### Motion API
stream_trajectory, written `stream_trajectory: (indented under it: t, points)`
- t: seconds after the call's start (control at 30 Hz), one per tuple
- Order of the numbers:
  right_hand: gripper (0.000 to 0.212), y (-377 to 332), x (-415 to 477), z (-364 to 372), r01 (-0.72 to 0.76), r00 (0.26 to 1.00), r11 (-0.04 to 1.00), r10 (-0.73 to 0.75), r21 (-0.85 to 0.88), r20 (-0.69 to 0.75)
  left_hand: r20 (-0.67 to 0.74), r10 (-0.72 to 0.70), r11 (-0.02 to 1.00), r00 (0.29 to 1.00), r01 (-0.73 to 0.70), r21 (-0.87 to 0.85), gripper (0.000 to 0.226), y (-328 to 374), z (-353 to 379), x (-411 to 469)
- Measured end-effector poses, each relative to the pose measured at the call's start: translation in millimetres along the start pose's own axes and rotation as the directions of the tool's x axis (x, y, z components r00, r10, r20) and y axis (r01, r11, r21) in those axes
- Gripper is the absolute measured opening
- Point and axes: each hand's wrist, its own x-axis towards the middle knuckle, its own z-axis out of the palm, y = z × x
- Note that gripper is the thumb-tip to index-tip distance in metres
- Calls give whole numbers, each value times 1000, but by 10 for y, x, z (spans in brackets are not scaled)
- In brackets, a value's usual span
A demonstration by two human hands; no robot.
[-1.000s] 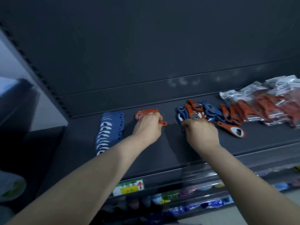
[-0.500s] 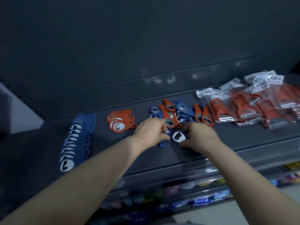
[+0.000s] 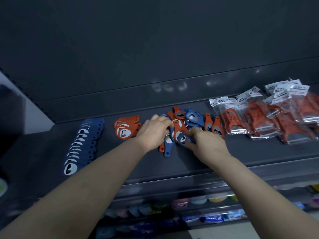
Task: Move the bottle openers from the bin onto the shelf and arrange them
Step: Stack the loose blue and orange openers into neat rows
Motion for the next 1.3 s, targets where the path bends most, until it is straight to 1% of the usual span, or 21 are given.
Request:
stream_trajectory:
  t: [0.07,0.13,0.2,0.27,0.37,0.43,0.5,0.57,0.63,0.73,0.8,0.9,0.97,1.0,1.03,1.07,1.13,1.17,1.23,1.27,1.3]
  points:
    - [25,-40,18,45,85,995,988,-92,131,43,50,41,997,998,-44,57,39,52,21,49]
    - [21,-58,41,83,121,992,976,-124,181,6,75,48,991,996,-57,123,37,55,8,70]
    - [28,-25,68,97,80,996,989,-76,127,-36,65,31,983,997,-42,178,31,5,-27,58]
    - [31,53,91,109,23,999,997,-20,72,-43,64,31,978,997,-43,202,29,-39,-71,15]
    - [30,134,89,112,-8,997,996,14,83,-74,41,37,990,998,-42,136,25,-55,-126,-30]
    - [31,140,67,114,8,995,995,2,102,-97,78,22,997,997,-28,78,22,-39,-131,-44]
    - [27,116,46,113,40,994,992,-27,122,-108,117,8,997,993,-17,80,29,-20,-107,-69]
    - [25,88,38,110,51,993,989,-35,138,-111,76,-12,993,997,3,120,33,-18,-85,-96]
    - [26,65,46,107,28,994,992,-13,126,-112,49,-19,993,999,12,121,33,-19,-83,-95]
    - [31,61,49,106,-20,992,994,34,111,-123,110,49,993,993,-60,102,38,34,-48,-39]
    - [32,80,38,99,-43,988,994,57,105,-140,113,83,989,990,-96,110,44,122,-10,20]
    - [34,93,15,60,-54,987,994,68,93,-147,122,55,990,991,-70,123,49,190,-13,123]
    - [34,77,11,20,-53,986,992,70,112,-150,90,46,986,995,-60,156,39,195,-62,154]
    - [34,58,13,1,-47,985,991,67,128,-159,37,36,985,999,-42,168,29,182,-90,153]
    - [32,30,23,-9,-24,984,989,49,144,-172,-34,7,990,999,-2,141,20,141,-109,141]
    - [30,-12,36,-13,10,983,988,19,155,-183,-114,-46,996,992,54,69,13,84,-140,98]
    - [26,-156,73,-8,80,981,979,-44,188,-189,-200,-218,966,955,183,-181,8,-96,-226,-60]
    - [26,-259,89,-3,112,980,972,-74,207,-186,-195,-301,924,933,235,-303,14,-218,-274,-167]
    - [24,-517,112,37,176,975,959,-139,222,-173,-124,-420,806,899,307,-505,33,-499,-379,-450]
    - [23,-671,118,71,208,971,952,-173,223,-164,-90,-454,736,886,317,-598,35,-642,-428,-629]
    - [23,-837,117,111,240,966,944,-209,228,-153,-72,-486,676,871,323,-662,31,-798,-461,-819]
